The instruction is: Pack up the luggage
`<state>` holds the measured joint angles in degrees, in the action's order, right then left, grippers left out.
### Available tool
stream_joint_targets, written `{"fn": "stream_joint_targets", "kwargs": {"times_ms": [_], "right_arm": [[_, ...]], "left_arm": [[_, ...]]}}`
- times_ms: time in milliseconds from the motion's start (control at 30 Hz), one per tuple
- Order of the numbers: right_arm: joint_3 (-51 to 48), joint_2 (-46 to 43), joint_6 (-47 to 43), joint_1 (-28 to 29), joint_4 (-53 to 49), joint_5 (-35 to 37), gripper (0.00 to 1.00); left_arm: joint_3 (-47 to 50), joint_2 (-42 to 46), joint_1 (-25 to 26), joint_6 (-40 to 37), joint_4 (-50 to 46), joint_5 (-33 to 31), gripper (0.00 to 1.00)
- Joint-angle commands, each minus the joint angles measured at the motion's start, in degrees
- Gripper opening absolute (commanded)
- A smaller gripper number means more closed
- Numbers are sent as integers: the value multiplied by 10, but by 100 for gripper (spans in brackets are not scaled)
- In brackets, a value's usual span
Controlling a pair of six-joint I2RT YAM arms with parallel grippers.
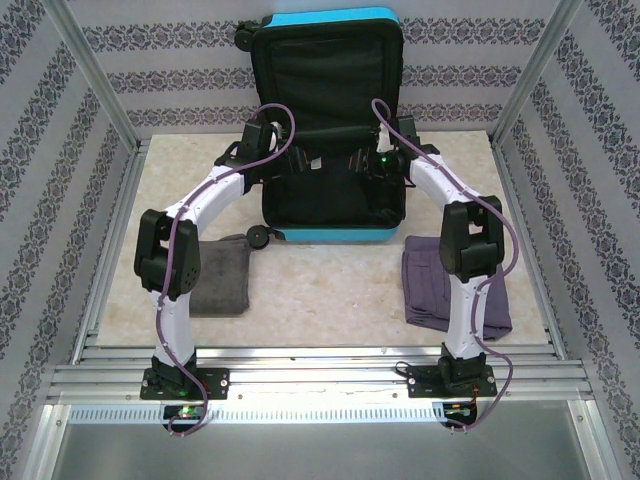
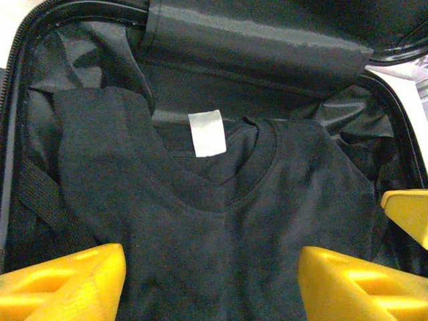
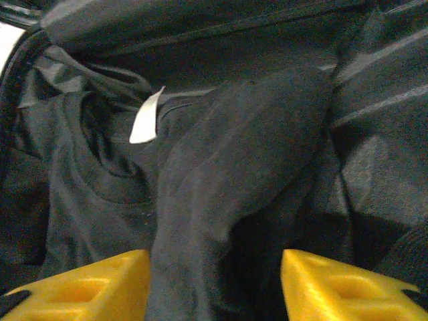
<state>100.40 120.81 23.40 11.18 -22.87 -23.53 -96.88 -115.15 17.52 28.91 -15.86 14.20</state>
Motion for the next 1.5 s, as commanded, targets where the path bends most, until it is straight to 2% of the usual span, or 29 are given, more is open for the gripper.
{"fn": "stream_joint_targets", "kwargs": {"times_ms": [0,167,333,700,833,933,1067,1167,1300,1467], "right_arm": [[-15,-43,-9,17,19,-28,48],[-24,-46,-15,41,36,-44,43],[7,0,-8,48,35,-57,42],[29,78,14,21,37,-13,43],[18,75,14,8,43,-39,44],[-11,44,34,-14,68,-104,44],[-104,-49,38,-51,101,-139,47],[-165,-129,16,-71,91,-153,49],[-249,-232,-9,-101,70,-145,53],[-346,-335,-18,-165,35,-97,56]], "left_arm": [[-10,15,-5,3,-7,17,69],[28,37,-3,13,9,22,69],[71,65,-1,18,24,28,69],[143,132,7,-2,22,7,69],[152,147,14,-4,14,5,69],[161,160,25,-7,13,-2,69],[170,172,52,-8,1,-8,69],[169,172,84,-8,-13,-13,69],[168,169,140,7,-20,-26,69],[184,149,216,59,29,2,71]]}}
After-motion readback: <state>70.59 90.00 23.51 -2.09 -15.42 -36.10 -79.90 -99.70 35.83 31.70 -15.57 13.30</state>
